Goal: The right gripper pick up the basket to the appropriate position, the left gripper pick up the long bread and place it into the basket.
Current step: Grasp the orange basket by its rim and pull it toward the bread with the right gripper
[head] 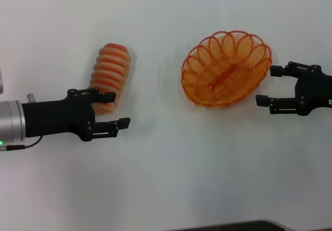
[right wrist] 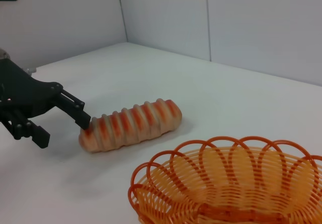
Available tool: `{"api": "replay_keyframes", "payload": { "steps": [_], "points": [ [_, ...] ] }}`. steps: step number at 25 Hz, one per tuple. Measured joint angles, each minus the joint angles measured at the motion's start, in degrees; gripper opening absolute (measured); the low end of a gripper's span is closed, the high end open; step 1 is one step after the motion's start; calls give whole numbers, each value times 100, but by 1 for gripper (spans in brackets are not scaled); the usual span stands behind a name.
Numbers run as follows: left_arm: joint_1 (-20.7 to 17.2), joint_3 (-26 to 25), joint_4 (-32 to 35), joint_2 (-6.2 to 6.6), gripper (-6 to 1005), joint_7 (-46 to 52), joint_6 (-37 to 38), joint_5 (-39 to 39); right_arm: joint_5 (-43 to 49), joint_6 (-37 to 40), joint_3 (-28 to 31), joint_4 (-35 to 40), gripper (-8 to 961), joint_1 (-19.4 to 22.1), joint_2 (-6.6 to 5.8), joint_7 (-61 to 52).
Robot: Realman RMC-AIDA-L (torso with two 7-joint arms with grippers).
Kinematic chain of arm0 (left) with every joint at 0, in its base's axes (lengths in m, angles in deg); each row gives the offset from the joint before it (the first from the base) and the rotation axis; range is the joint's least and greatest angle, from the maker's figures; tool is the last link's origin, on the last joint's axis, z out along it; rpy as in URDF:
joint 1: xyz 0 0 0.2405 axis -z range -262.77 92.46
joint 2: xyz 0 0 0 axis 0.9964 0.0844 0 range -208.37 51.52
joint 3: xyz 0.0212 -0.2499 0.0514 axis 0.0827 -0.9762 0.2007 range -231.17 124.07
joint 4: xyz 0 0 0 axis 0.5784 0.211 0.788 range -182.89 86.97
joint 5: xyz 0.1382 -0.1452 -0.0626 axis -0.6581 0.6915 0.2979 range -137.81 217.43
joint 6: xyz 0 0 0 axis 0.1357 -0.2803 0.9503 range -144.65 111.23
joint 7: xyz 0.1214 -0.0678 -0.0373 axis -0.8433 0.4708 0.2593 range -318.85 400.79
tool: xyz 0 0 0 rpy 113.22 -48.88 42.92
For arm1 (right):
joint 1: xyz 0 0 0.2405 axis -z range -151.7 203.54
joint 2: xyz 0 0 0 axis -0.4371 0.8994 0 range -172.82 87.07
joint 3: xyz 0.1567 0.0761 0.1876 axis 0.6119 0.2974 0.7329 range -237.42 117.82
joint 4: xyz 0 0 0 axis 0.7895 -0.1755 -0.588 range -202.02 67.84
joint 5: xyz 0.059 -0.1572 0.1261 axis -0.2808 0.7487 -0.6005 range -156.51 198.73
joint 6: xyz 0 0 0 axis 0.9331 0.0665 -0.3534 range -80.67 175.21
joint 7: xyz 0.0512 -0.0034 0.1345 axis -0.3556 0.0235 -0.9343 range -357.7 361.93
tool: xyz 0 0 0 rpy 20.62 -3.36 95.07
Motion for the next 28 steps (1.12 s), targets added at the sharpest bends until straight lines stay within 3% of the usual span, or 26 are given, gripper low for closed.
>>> {"api": "replay_keyframes", "payload": {
  "steps": [21,28],
  "points": [
    [-7,17,0,9,761,-30,147,-46,-53,88,39,-10,941,8,-11,-35],
    [-22,-22,0,9,762,-26,119,-23,-495,324,400,38,940,-75,-176,-872]
  ]
}}
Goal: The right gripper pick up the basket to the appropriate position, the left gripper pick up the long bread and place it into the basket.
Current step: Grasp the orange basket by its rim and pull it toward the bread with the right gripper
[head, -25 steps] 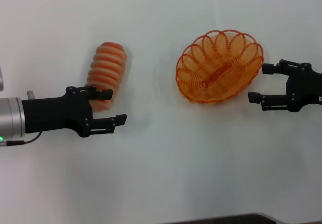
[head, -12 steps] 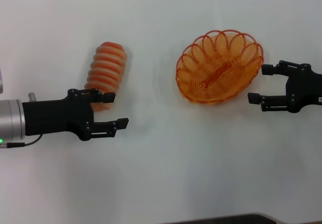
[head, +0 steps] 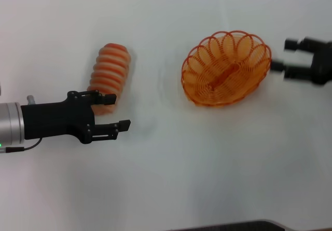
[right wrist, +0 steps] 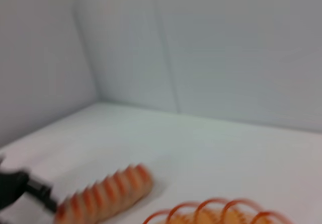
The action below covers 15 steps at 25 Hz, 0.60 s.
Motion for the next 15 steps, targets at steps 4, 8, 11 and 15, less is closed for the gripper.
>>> {"api": "replay_keyframes", "payload": {
  "steps": [4,8,11,15],
  "points": [
    [-8,-39,0,0,762,17,-11,23,-120,-158,158,111,897,-182,-101,-756],
    [-6,-53,0,1,761,26,5,25,-66,-508,129,124,812,-421,-278,-1614],
    [-12,-63,0,7,761,28,30,27,56,-692,67,124,786,-588,-371,-2096],
    [-15,-64,0,9,761,30,38,26,563,-893,48,131,771,-871,-473,-2762]
  ]
}}
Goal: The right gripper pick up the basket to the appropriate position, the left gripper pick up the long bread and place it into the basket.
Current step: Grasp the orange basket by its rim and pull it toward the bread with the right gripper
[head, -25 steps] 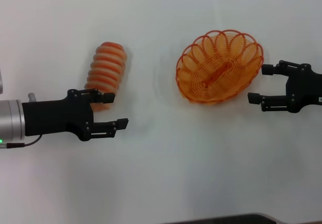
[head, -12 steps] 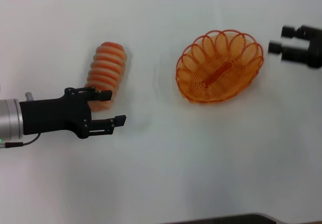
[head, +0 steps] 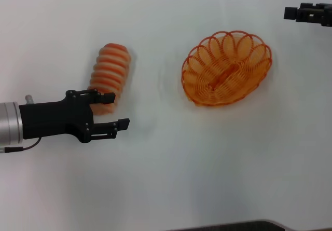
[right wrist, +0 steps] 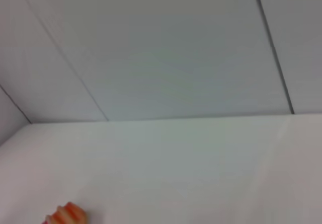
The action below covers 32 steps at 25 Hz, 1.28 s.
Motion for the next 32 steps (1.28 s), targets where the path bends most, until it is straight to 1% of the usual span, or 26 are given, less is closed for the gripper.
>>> {"api": "replay_keyframes", "payload": {
  "steps": [4,10,15,19,24,26,32],
  "points": [
    [1,28,0,-6,761,2,-35,-37,514,-95,-64,37,774,-272,-23,-348],
    [4,35,20,0,762,4,-20,-46,1188,-538,-429,65,769,-631,17,-851],
    [4,51,16,0,761,4,-23,-52,1535,-682,-620,67,767,-873,33,-1155],
    [-13,53,20,-3,761,4,-6,-59,1773,-820,-774,67,767,-1054,70,-1363],
    [-21,54,25,-9,761,4,4,-60,2053,-960,-1028,28,766,-1235,130,-1581],
    [-25,53,28,-9,761,1,4,-60,2084,-1002,-1261,16,765,-1297,163,-1701],
    [-30,54,27,-9,762,-14,4,-60,2089,-1096,-1615,-21,764,-1316,203,-1848]
  ]
}}
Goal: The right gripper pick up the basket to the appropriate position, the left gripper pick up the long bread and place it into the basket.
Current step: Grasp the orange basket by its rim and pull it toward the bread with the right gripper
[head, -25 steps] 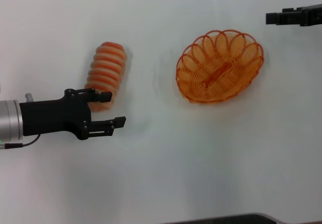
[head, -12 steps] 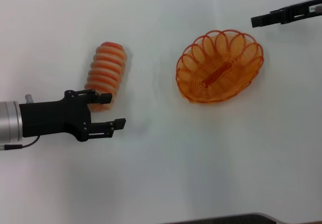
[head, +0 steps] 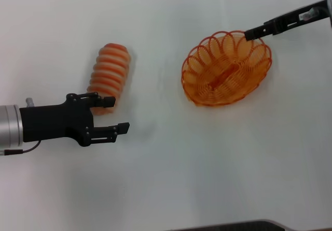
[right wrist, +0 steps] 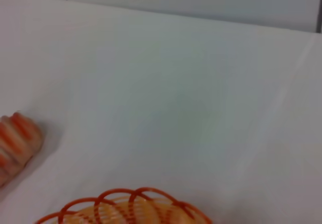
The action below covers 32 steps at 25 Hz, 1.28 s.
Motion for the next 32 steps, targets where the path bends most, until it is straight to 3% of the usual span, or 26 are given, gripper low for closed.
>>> {"api": "replay_keyframes", "payload": {
  "steps": [9,26,32],
  "points": [
    [17,52,-16,-9,761,-11,-14,0,6,-284,-483,-332,763,-43,38,-28],
    [-5,68,-27,-35,761,-17,-40,0,147,-665,-598,-439,736,-70,47,-256],
    [5,70,-27,-35,761,-27,-54,0,147,-785,-848,-440,487,-73,114,-327]
  ]
}}
